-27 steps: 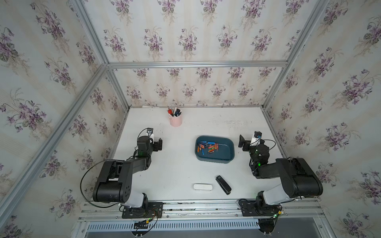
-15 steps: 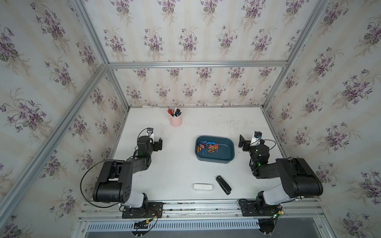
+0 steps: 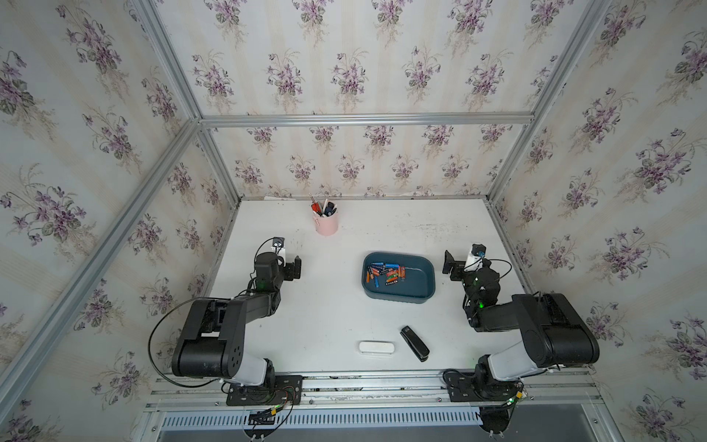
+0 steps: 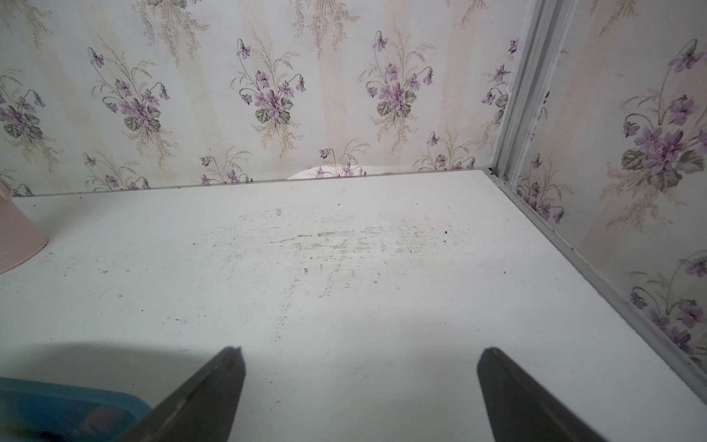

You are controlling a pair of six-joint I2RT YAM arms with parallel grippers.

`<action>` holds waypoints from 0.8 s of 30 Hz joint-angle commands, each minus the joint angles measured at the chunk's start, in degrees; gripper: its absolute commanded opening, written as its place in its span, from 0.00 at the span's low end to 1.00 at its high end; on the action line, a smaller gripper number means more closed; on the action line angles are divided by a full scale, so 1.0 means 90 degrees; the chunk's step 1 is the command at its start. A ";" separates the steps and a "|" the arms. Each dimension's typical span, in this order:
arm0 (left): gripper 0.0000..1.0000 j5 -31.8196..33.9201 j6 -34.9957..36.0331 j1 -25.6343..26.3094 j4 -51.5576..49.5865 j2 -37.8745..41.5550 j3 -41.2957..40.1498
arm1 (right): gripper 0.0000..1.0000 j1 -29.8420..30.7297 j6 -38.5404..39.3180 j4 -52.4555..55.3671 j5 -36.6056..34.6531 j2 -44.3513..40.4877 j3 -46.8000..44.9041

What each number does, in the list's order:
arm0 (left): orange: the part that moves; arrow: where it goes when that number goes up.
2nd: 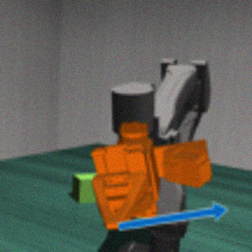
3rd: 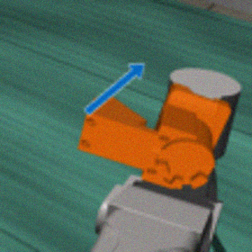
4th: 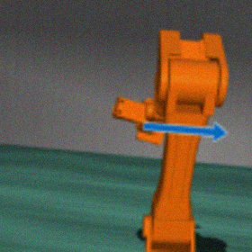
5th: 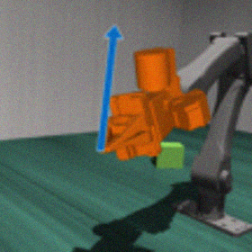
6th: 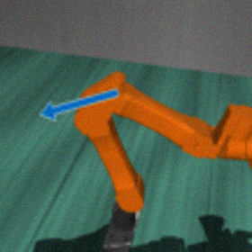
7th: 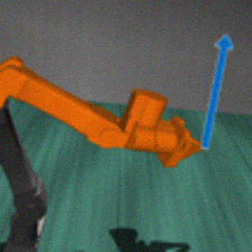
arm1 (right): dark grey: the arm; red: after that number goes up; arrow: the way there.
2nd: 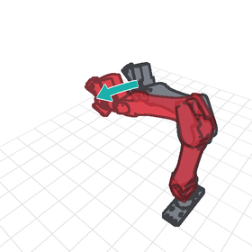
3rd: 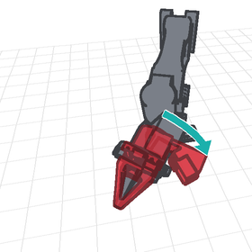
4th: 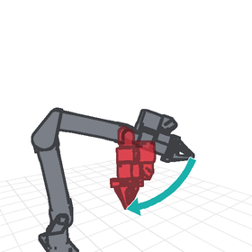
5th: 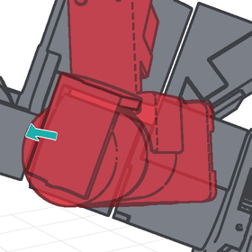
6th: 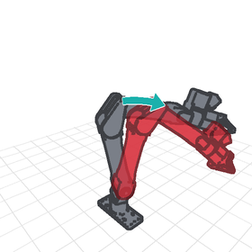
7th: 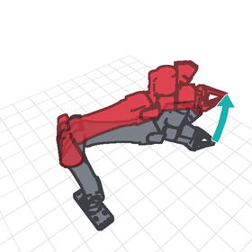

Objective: Take the batteries out of the storage box
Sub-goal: Adjust the storage box at the center of the board.

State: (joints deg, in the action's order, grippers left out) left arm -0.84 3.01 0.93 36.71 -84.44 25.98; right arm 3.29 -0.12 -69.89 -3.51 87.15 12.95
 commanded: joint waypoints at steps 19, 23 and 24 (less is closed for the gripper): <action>1.00 -0.0231 -0.1614 0.1174 -0.5589 0.2224 0.2637 | 1.00 0.1305 -0.1807 1.0228 -0.0131 -0.0891 0.4660; 1.00 -0.0496 -0.1652 0.1608 -0.5995 0.1472 0.3254 | 1.00 0.1342 -0.2037 1.0616 0.0246 -0.0750 0.4647; 1.00 -0.0494 -0.1608 0.1757 -0.6071 0.1295 0.3374 | 1.00 0.1371 -0.2047 1.0627 0.0253 -0.0725 0.4619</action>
State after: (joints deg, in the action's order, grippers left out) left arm -2.92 -10.83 14.90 -11.09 -69.93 54.11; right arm 15.22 -15.99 20.27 -4.10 80.27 54.61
